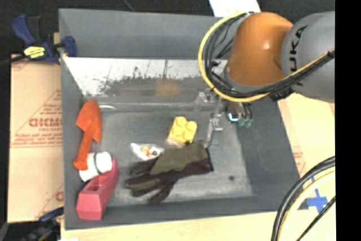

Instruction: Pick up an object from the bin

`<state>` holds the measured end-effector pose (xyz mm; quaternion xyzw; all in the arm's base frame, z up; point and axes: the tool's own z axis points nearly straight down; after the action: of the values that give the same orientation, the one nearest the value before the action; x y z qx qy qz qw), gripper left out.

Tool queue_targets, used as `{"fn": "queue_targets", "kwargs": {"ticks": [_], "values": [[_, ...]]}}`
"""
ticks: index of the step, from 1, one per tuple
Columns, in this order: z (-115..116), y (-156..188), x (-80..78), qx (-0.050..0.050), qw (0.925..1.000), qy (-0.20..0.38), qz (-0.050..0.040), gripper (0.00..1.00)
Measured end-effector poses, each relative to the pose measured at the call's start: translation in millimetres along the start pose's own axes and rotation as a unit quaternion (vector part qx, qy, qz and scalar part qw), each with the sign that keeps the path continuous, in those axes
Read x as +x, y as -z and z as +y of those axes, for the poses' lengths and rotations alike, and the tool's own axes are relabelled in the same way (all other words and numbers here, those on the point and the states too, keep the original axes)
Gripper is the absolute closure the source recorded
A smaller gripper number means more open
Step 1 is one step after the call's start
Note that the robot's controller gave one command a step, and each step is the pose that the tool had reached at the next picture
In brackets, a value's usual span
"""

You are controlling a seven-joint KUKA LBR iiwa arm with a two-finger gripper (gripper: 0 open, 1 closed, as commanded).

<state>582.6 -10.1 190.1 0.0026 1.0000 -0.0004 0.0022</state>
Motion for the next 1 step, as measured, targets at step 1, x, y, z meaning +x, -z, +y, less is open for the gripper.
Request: {"fn": "queue_targets", "kwargs": {"ticks": [1], "values": [[0.0, 0.0, 0.0, 0.0, 1.0, 0.0, 0.0, 0.0]]}}
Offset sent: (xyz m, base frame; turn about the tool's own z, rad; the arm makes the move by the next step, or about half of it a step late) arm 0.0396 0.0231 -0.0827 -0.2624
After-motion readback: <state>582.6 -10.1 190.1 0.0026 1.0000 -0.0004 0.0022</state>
